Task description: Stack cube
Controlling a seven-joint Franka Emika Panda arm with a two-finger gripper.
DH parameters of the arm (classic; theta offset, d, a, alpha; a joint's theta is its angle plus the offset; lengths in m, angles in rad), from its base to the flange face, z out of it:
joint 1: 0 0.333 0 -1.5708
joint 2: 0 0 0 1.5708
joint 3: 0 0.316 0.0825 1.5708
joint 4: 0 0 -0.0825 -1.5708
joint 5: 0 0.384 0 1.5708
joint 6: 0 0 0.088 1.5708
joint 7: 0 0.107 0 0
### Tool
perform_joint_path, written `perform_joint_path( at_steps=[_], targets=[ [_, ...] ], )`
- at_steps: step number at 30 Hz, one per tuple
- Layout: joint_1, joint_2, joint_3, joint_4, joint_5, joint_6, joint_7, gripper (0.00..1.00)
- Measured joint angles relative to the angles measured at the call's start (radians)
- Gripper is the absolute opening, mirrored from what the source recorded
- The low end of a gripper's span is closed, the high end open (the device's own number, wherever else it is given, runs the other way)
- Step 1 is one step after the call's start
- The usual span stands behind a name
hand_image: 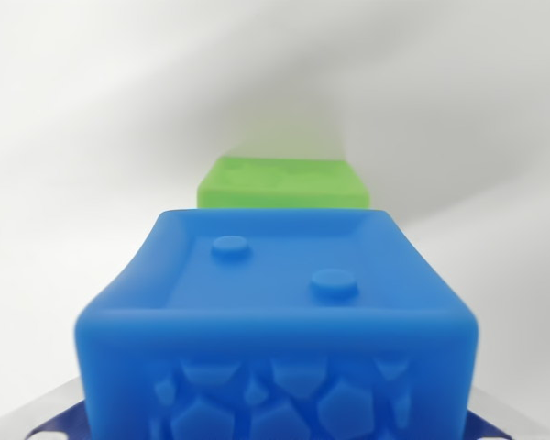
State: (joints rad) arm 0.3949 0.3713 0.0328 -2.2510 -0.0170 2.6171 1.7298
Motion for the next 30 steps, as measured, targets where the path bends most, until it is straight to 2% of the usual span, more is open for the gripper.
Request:
perform_joint_path(
  at_steps=[15,27,28,30],
  targets=[
    [0.003,0.052,-0.003,0.005,-0.002,0.047,0.002,0.00],
    [0.004,0.068,-0.005,0.008,-0.002,0.060,0.002,0.00],
    [0.004,0.068,-0.005,0.008,-0.002,0.060,0.002,1.00],
    [0.004,0.068,-0.005,0.008,-0.002,0.060,0.002,1.00]
  ],
)
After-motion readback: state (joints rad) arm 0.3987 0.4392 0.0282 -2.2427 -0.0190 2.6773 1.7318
